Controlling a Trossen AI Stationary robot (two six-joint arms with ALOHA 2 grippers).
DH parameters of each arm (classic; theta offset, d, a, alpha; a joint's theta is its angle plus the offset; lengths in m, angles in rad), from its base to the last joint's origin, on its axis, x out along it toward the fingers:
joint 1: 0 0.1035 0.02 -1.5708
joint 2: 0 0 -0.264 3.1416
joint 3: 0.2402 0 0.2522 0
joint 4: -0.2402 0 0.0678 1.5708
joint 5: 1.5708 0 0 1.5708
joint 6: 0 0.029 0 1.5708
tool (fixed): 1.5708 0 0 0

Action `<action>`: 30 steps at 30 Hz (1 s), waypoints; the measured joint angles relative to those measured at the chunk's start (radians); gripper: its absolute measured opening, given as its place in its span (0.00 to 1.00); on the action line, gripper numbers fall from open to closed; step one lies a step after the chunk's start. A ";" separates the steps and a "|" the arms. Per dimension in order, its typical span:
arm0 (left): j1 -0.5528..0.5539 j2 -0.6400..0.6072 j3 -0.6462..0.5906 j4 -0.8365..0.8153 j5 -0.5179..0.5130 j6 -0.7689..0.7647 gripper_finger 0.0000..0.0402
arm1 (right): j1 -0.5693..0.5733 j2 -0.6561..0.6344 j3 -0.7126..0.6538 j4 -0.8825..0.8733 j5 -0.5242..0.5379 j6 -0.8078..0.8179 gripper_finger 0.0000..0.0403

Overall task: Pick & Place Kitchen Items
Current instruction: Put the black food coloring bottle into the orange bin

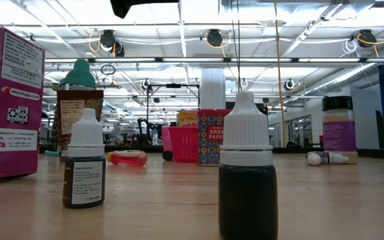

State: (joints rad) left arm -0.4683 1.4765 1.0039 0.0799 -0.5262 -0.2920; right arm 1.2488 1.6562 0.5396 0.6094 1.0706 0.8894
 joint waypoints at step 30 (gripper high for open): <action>0.000 0.000 0.000 0.000 0.000 -0.005 0.57 | 0.001 0.000 0.000 0.057 -0.027 -0.064 0.48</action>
State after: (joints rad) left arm -0.4683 1.4765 1.0039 0.0795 -0.5262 -0.2970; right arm 1.2499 1.6558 0.5396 0.6662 1.0435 0.8249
